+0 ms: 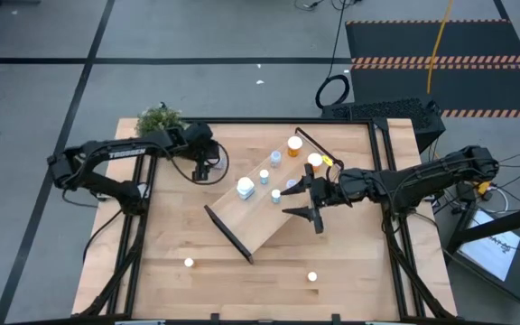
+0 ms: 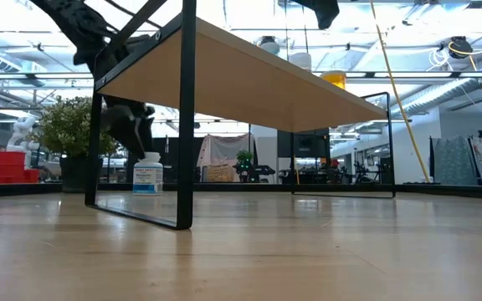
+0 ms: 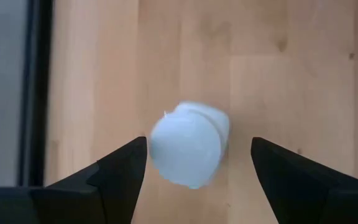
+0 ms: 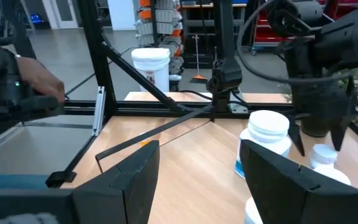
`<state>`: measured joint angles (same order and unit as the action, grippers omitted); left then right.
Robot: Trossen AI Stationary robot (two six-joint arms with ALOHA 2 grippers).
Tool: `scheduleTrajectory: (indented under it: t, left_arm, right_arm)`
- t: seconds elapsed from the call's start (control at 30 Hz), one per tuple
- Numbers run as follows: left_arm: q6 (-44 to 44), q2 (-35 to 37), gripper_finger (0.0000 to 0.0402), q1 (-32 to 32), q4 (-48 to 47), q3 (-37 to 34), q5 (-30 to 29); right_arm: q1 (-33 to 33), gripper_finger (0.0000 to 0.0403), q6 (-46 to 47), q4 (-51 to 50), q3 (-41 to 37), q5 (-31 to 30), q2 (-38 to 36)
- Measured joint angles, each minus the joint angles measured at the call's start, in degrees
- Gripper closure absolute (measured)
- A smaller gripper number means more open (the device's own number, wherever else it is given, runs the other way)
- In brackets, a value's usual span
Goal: Pick and place medicine bottles onto shelf by color
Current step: Put the white pill bottle on the shelf aligned with the other white pill bottle
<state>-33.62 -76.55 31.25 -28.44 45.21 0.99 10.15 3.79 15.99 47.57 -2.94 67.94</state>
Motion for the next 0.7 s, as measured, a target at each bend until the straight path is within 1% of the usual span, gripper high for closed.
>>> scheduleTrajectory:
  t: [0.13,0.23,0.33,0.6,0.7]
  left_arm:
    - [-0.1,-2.0,0.0116,0.8,2.2,0.0,-0.2]
    - [-0.2,-2.9,0.0124,1.0,3.6,0.0,-0.8]
    - [-0.2,-3.0,0.0143,1.0,3.6,0.0,-1.0]
    - [1.4,-3.0,0.0218,0.9,2.9,0.0,-1.1]
    - [3.5,-3.0,0.0225,0.4,3.1,0.0,-2.7]
  right_arm:
    - [-0.1,0.0186,-0.1,0.0,0.0,0.0,0.0]
    - [-0.1,0.0186,-0.1,0.0,0.0,0.0,0.0]
    - [-0.1,0.0186,-0.1,0.0,0.0,0.0,0.0]
    - [-0.1,0.0186,0.0,0.0,0.0,0.0,0.0]
    - [-0.1,0.0186,0.0,0.0,0.0,0.0,0.0]
